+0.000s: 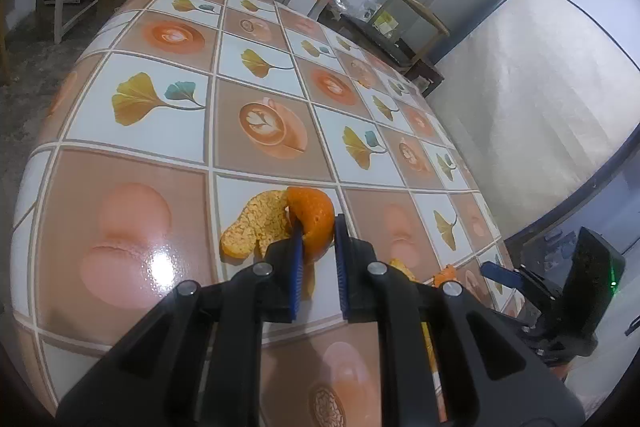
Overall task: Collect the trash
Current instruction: 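Grasp the orange peel pile on the table with the left tool, then grasp the yellow peel pieces with the right tool while the left holds the orange peel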
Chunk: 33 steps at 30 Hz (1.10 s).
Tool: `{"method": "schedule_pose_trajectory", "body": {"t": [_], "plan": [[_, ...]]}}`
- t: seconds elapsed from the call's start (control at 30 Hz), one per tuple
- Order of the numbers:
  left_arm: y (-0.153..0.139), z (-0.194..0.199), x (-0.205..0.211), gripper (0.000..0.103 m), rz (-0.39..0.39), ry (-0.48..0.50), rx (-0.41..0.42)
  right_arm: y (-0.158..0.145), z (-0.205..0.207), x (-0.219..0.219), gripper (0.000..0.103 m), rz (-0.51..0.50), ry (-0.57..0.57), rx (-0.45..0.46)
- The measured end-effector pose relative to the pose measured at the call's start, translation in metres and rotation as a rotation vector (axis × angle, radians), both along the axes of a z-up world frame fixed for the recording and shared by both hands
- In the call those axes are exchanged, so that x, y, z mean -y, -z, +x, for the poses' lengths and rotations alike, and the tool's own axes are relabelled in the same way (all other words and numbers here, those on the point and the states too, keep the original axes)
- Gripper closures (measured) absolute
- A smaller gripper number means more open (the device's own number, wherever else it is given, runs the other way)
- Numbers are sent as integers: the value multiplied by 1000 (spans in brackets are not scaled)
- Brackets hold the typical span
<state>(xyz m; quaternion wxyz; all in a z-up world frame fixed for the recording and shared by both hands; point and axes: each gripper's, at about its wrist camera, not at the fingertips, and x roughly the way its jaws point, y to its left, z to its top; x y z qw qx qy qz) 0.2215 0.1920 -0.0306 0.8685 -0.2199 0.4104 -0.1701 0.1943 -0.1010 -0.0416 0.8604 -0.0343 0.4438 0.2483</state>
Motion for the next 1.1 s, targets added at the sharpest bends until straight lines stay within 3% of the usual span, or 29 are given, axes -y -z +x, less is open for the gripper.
{"method": "schedule_pose_trajectory", "body": {"t": [0.3, 0.7, 0.97, 1.1], "plan": [[5, -1, -2, 89, -26, 7, 9, 8, -1, -10, 71, -119, -12, 13], [7, 1, -4, 89, -37, 15, 8, 8, 36, -31, 81, -29, -12, -25], [7, 1, -4, 89, -38, 16, 7, 13, 62, -38, 79, 185, 10, -144], [7, 1, -5, 89, -38, 16, 7, 12, 61, -36, 42, 293, 3, -191]]}}
